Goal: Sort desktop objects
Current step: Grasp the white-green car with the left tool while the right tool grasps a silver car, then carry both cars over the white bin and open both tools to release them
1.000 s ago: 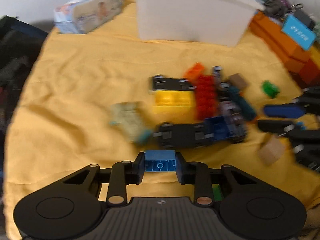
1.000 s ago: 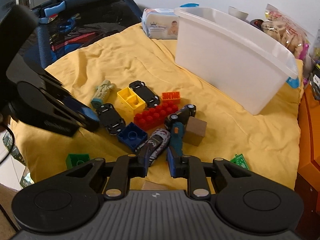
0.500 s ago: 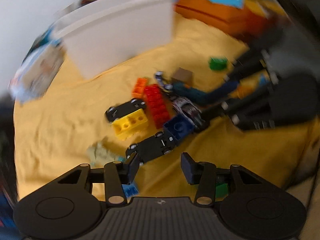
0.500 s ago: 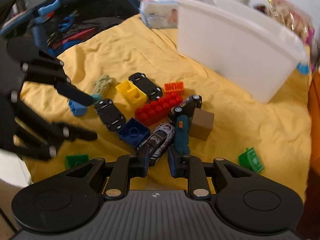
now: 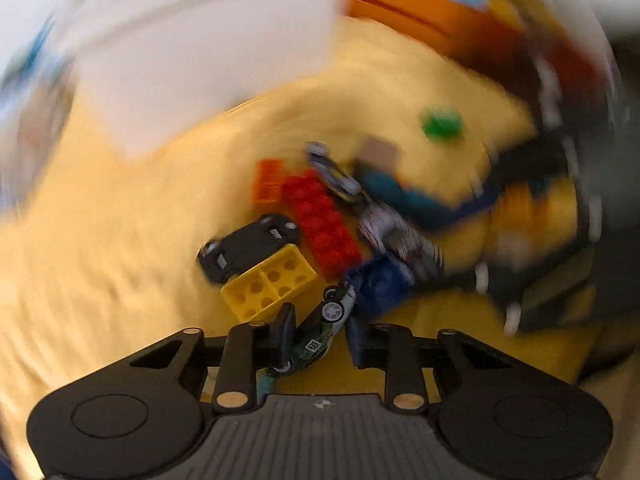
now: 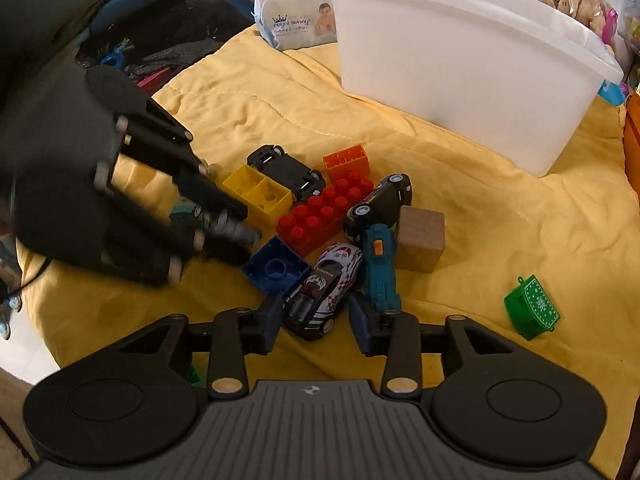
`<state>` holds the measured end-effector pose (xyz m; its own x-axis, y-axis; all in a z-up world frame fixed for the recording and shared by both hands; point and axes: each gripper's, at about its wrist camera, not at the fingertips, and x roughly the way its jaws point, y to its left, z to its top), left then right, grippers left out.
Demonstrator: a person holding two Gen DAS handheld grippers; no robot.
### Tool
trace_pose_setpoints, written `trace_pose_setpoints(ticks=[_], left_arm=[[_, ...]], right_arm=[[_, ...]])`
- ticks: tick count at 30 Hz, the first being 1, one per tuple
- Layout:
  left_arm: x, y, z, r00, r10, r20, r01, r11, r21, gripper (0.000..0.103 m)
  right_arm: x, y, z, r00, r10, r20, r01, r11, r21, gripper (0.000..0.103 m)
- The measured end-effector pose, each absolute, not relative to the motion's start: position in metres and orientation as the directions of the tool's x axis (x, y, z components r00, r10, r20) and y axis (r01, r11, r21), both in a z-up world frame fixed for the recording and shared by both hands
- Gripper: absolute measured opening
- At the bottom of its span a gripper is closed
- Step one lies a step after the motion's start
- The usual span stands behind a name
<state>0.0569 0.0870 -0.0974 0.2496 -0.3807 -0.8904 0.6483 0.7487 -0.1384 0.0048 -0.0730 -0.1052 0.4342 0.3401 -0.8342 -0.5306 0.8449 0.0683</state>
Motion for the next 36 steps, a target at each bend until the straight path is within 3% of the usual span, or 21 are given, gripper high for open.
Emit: trace_pose_setpoints(ticks=[1,3,7,10,13,20,21,27,30,31,36], left_arm=[[0.062,0.096,-0.095,0.22,-0.429,-0.876,0.594,0.772,-0.228,0.02],[0.06,0.108,-0.094,0.174,-0.506,-0.845,0.497,0.786,-0.368,0.02],[0.037,0.108,-0.106,0.111,-0.572,-0.813,0.418,0.769,-0.484,0.021],[0.025,0.103,-0.117,0.163,-0.489,-0.857,0.412,0.823,-0.391,0.029],[0.024,0.104,-0.113,0.228,-0.447,-0.865,0.405,0.852,-0.333,0.029],[0.004,0.081,-0.098,0.364,-0.195,-0.911,0.443,0.896,-0.015,0.065],[0.001,0.078,-0.098,0.383,-0.164,-0.909,0.433,0.901,0.02,0.065],[-0.002,0.072,-0.11,0.399,-0.133,-0.907,0.329,0.944,0.006,0.063],[-0.003,0.075,-0.111,0.417,-0.138,-0.898,0.282,0.959,-0.017,0.049],[-0.004,0.077,-0.11,0.424,-0.144,-0.894,0.274,0.962,-0.025,0.036],[-0.006,0.078,-0.112,0.428,-0.174,-0.887,0.281,0.958,-0.052,0.033]], right_arm=[[0.004,-0.073,-0.105,0.433,0.34,-0.835,-0.535,0.843,0.066,0.041],[0.002,-0.072,-0.105,0.431,0.334,-0.838,-0.547,0.835,0.051,0.041],[0.002,-0.069,-0.109,0.418,0.323,-0.849,-0.575,0.818,0.028,0.034],[0.001,-0.07,-0.109,0.432,0.317,-0.844,-0.585,0.811,0.005,0.033],[-0.005,-0.073,-0.107,0.455,0.299,-0.839,-0.595,0.803,-0.036,0.033],[-0.012,-0.084,-0.103,0.476,0.272,-0.836,-0.598,0.798,-0.08,0.033],[-0.014,-0.085,-0.102,0.48,0.267,-0.835,-0.602,0.793,-0.093,0.033],[-0.017,-0.087,-0.101,0.485,0.276,-0.83,-0.601,0.794,-0.087,0.034],[-0.012,-0.086,-0.102,0.502,0.284,-0.817,-0.583,0.809,-0.077,0.042],[-0.011,-0.085,-0.104,0.503,0.281,-0.818,-0.579,0.812,-0.077,0.042],[-0.005,-0.083,-0.114,0.485,0.275,-0.83,-0.58,0.811,-0.07,0.041]])
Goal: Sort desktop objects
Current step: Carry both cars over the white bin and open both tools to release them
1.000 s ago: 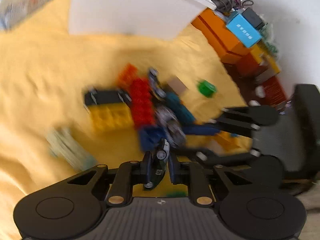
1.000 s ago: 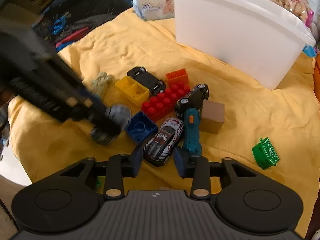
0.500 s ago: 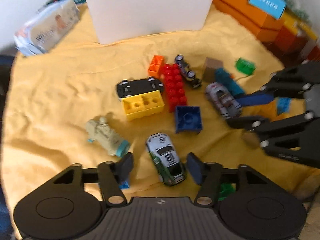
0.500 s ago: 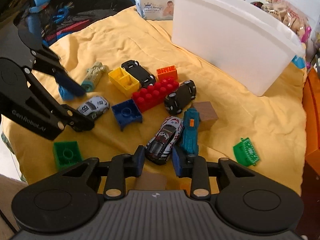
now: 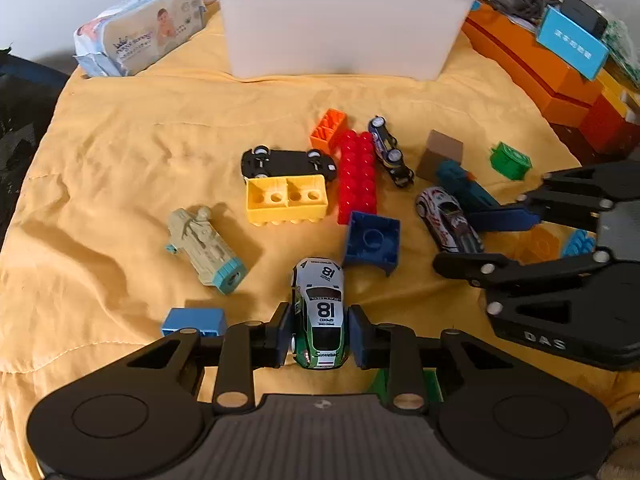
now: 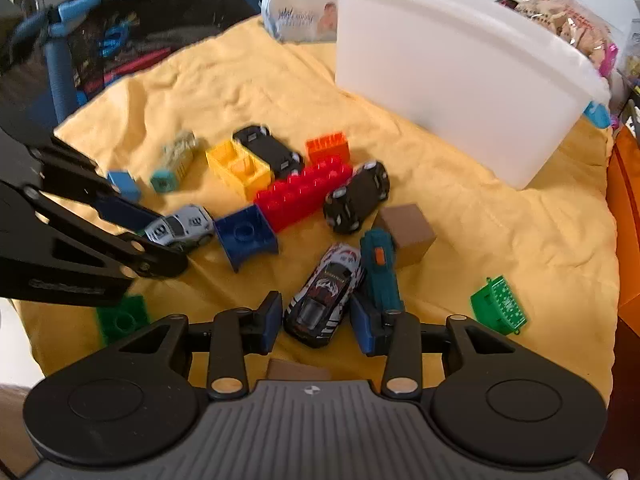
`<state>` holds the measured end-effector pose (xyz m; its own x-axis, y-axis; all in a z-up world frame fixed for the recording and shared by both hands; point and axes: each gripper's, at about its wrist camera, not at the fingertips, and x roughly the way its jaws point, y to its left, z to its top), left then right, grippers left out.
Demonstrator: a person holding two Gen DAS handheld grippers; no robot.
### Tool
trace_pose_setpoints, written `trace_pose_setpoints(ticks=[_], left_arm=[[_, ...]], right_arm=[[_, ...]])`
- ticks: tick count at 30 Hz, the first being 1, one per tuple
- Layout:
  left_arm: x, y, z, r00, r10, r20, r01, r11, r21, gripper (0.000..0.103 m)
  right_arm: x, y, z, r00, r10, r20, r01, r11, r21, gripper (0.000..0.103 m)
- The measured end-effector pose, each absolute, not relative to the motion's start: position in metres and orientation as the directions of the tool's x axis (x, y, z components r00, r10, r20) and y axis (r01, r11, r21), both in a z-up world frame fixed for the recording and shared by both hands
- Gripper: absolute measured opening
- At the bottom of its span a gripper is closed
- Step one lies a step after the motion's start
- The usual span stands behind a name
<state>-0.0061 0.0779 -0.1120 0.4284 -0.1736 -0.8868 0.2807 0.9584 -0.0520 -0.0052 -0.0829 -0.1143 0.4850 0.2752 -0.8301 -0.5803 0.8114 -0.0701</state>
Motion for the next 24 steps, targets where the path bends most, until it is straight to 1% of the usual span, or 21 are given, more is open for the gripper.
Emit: trace_pose_setpoints(ticks=[3,5,9,14,24], left_arm=[[-0.006,0.08,-0.109,0.43,-0.185,-0.884,0.28,0.958,-0.065,0.033],[-0.008,0.08,-0.096,0.448,-0.194,-0.873,0.292,0.954,-0.062,0.033],[-0.004,0.079,-0.061,0.512,-0.21,-0.833,0.317,0.947,-0.044,0.033],[0.02,0.067,-0.03,0.568,-0.251,-0.784,0.36,0.932,-0.038,0.033],[0.076,0.041,0.018,0.642,-0.327,-0.693,0.436,0.9,-0.021,0.033]], right_arm=[[-0.009,-0.083,-0.113,0.49,0.274,-0.828,-0.595,0.799,-0.088,0.037],[-0.012,-0.085,-0.107,0.494,0.282,-0.822,-0.598,0.797,-0.086,0.034],[-0.015,-0.089,-0.085,0.527,0.302,-0.795,-0.589,0.804,-0.085,0.034],[-0.011,-0.098,-0.054,0.595,0.303,-0.744,-0.551,0.828,-0.104,0.034],[0.032,-0.123,-0.004,0.72,0.236,-0.653,-0.424,0.894,-0.143,0.034]])
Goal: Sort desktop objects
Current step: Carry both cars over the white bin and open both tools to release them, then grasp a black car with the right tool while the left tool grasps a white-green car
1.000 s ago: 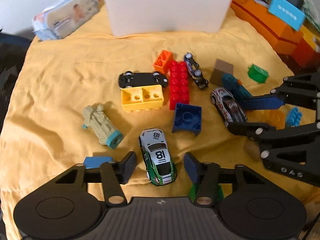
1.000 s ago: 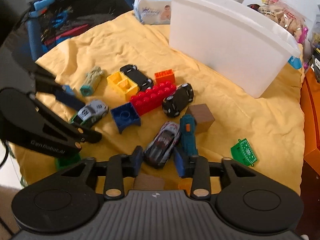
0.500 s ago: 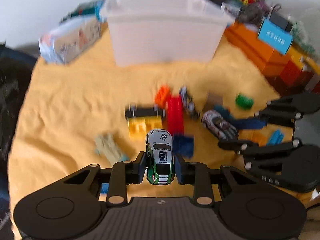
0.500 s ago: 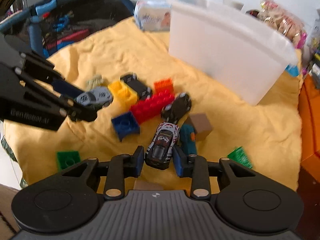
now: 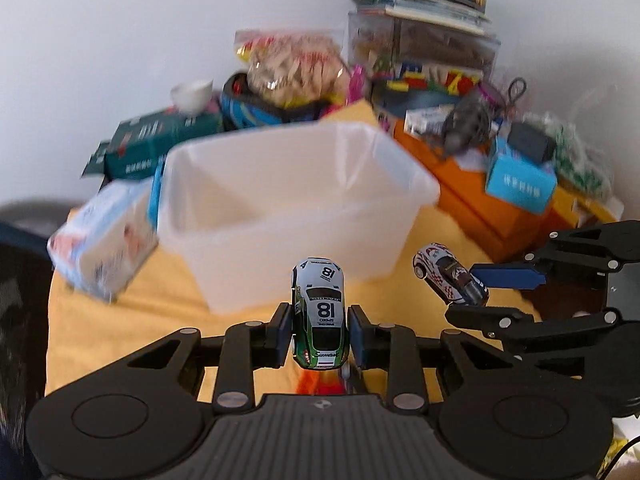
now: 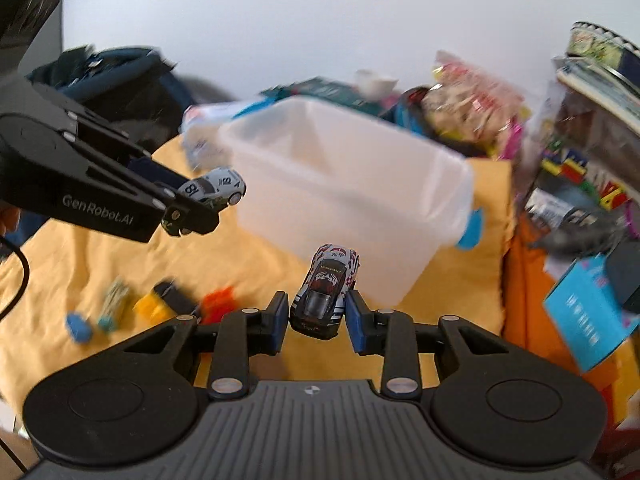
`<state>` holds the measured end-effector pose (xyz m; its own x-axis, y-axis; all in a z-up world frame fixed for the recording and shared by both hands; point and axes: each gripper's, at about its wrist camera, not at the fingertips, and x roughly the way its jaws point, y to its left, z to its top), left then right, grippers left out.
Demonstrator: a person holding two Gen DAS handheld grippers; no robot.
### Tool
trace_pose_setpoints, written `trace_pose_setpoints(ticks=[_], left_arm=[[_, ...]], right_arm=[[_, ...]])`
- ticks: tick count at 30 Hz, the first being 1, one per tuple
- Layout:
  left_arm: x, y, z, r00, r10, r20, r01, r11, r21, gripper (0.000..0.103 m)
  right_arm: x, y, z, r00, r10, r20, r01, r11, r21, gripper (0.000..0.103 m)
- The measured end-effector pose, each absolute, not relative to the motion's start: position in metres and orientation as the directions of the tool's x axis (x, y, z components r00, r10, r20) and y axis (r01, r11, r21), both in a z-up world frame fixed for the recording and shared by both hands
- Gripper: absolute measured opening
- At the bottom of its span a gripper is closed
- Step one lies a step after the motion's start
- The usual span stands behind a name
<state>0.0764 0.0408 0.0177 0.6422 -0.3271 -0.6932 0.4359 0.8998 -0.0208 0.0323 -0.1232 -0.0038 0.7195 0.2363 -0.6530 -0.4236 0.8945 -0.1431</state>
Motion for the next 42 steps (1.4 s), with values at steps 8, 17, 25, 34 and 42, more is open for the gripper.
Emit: trace_pose_setpoints(ticks=[8,17,25,34,42], left_arm=[[0.133,0.038,0.045,0.704,-0.33,-0.629,0.436,0.9,0.015,0.033],[0.204,0.035,0.023,0.697,-0.285,-0.658,0.424,0.904,0.058,0.033],[0.216,0.03,-0.004,0.653,-0.279,-0.705,0.431,0.901,0.043,0.051],[0.138,0.053,0.029,0.722,-0.277,-0.635,0.428,0.899,0.095,0.067],[0.071,0.071,-0.016,0.648,-0.209,-0.732,0.362,0.931,0.054,0.067]], right_arm=[[0.086,-0.122,0.021,0.783,0.202,-0.588,-0.354,0.922,-0.155,0.034],[0.141,-0.104,0.015,0.79,0.157,-0.593,-0.325,0.927,-0.188,0.035],[0.167,-0.108,-0.007,0.761,0.123,-0.637,-0.295,0.94,-0.171,0.036],[0.113,-0.134,0.015,0.793,0.189,-0.579,-0.308,0.945,-0.114,0.036],[0.056,-0.125,-0.021,0.705,0.26,-0.659,-0.434,0.894,-0.112,0.033]])
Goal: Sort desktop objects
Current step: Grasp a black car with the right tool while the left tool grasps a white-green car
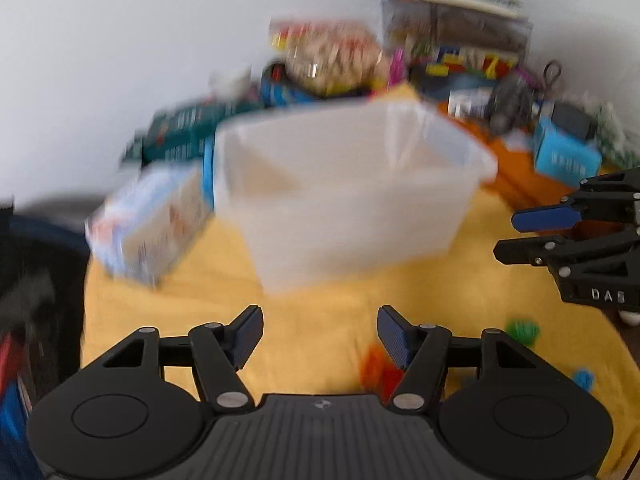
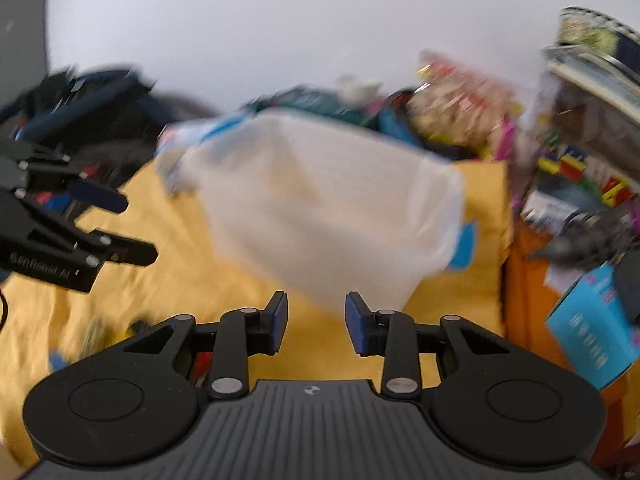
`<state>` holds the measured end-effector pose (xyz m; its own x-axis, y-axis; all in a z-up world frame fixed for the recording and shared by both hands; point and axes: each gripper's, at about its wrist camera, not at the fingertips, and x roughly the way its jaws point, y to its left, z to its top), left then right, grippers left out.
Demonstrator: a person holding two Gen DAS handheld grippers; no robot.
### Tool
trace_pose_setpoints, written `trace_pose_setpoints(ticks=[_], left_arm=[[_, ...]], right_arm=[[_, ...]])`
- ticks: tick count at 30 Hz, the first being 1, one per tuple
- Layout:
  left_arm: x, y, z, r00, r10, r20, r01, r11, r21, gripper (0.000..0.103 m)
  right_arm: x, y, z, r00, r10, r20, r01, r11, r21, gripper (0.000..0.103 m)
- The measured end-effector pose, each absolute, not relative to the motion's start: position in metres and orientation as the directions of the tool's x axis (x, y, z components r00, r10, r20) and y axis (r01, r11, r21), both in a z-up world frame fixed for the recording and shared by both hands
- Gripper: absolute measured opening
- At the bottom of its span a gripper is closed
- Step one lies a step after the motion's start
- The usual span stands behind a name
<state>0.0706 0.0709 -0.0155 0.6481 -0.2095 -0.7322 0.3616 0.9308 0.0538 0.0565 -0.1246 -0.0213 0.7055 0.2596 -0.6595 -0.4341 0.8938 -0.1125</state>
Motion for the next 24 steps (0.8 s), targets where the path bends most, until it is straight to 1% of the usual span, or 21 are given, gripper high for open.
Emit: trace_pose_setpoints(ticks=[3,6,10,12,15,17,21,23,24], left_arm=[[0.056,0.075,-0.039,0.612,-0.176,-0.771,0.339,0.939,0.055,0.067],[0.046,0.078,-0.052,0.591,-0.172,-0.788,0.343,0.938,0.053,0.067],[0.04,0.079,-0.066,0.558,-0.167,-0.813,0.36,0.931,0.056,0.066],[0.039,0.079,-0.069,0.552,-0.168,-0.817,0.378,0.924,0.065,0.066],[0.038,0.078,-0.072,0.54,-0.177,-0.823,0.427,0.9,0.087,0.066],[0.041,0.078,-0.073,0.52,-0.195,-0.832,0.477,0.874,0.094,0.066],[0.053,0.078,-0.073,0.493,-0.224,-0.841,0.581,0.804,0.126,0.065],[0.062,0.078,-0.074,0.48,-0.241,-0.844,0.627,0.767,0.138,0.06],[0.067,0.078,-0.075,0.468,-0.253,-0.847,0.651,0.746,0.137,0.059]], right_arm=[[0.039,-0.109,-0.045,0.652,0.295,-0.698,-0.51,0.853,-0.115,0.031],[0.025,-0.09,-0.07,0.604,0.318,-0.731,-0.582,0.803,-0.13,0.028],[0.02,-0.071,-0.09,0.574,0.308,-0.759,-0.606,0.783,-0.14,0.027],[0.023,-0.065,-0.096,0.576,0.284,-0.767,-0.606,0.777,-0.168,0.027],[0.022,-0.059,-0.104,0.575,0.265,-0.774,-0.594,0.785,-0.173,0.027],[0.024,-0.055,-0.111,0.586,0.235,-0.775,-0.585,0.785,-0.203,0.027],[0.027,-0.051,-0.118,0.59,0.209,-0.78,-0.562,0.799,-0.211,0.02],[0.03,-0.05,-0.12,0.598,0.196,-0.777,-0.546,0.81,-0.215,0.017],[0.03,-0.051,-0.12,0.602,0.191,-0.775,-0.536,0.816,-0.215,0.014]])
